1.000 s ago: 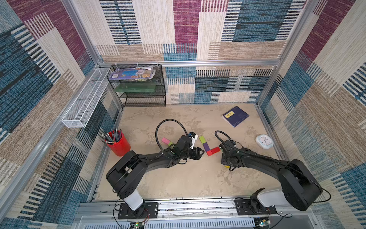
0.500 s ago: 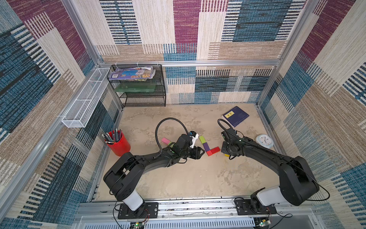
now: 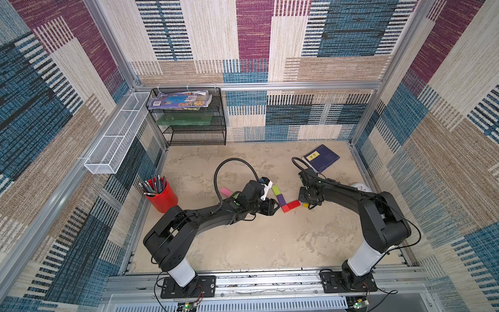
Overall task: Assemble the letter v with building blocks
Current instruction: Place the building block at the center of the board, then assemble the building block at the center of the board.
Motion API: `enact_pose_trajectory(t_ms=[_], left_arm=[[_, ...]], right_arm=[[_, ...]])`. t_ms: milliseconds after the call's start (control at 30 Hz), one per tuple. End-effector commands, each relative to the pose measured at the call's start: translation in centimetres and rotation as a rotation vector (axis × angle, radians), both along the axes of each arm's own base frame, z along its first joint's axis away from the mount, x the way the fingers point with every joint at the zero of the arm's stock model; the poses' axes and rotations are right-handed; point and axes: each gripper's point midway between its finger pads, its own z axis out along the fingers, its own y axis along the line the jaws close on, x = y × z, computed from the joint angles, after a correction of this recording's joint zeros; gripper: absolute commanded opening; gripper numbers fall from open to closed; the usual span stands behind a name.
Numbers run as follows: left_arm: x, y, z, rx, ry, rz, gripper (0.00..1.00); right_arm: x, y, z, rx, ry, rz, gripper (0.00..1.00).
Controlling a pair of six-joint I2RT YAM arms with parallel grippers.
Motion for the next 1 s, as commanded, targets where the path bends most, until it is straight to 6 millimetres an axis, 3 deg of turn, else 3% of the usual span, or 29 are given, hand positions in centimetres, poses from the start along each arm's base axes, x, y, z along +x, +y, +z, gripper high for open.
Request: enact_pose_trajectory(t_ms=[0,167,300,467,600,733,800,967], left_arm=[[-0.1,-0.1,-0.5,0.059,0.007,-0.046,0.56],[0.7,-0.6,-0.2,0.099,-0.001,-0.063,0.56],[1.3,-1.2,-0.5,0.134,0.008,-0.081,0.56],[2.6,-2.4,-0.9,0.209,0.028,-0.129,0.53],[3.8,-3.4,-1.5,0.273,0.046,-0.161,0.46],[5.1,-4.6,-1.9,0.303,0.037,-0.186,0.35],[5.6,-5.0,-1.9,0.325,0.044,-0.194,0.27],[5.8,-4.4,-1.3,0.324,0.006,-0.158,0.26]], right_arm=[[1.1,-0.2,-0.1,0.009,-0.026,-0.031,0.24],[1.6,-0.4,-0.4,0.054,-0.039,-0.063,0.30],[1.7,0.3,-0.3,0.135,-0.053,-0.058,0.52],[1.2,0.0,2.1,0.300,-0.151,-0.075,0.62],[-0.1,-1.8,3.5,0.327,-0.215,-0.113,0.51],[-0.9,-2.4,2.4,0.381,-0.198,-0.107,0.19],[-1.1,-2.4,1.5,0.398,-0.176,-0.100,0.08],[-1.1,-1.9,1.1,0.422,-0.175,-0.076,0.04]])
